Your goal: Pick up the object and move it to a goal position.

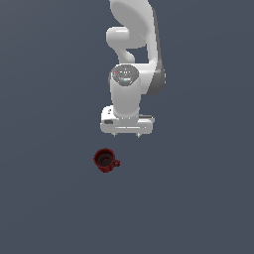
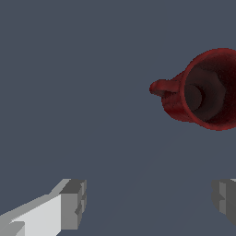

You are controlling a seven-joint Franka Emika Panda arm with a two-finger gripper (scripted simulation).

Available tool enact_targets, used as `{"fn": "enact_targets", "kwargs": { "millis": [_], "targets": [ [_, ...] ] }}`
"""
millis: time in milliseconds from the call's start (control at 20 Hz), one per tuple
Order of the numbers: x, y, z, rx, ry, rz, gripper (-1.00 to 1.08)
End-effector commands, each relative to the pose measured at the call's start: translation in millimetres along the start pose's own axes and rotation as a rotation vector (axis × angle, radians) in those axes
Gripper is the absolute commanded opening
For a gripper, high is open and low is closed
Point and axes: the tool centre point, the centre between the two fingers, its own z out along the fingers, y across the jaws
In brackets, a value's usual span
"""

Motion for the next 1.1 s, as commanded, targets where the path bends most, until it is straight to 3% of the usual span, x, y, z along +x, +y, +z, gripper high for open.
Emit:
{"fn": "enact_targets", "kwargs": {
  "millis": [0,600,1050],
  "targets": [
    [0,0,0,0.000,0.000,0.000,0.68],
    [8,-1,-9,0.005,0.016,0.002,0.68],
    [37,17,8,-0.011,0.027,0.035,0.68]
  ]
}}
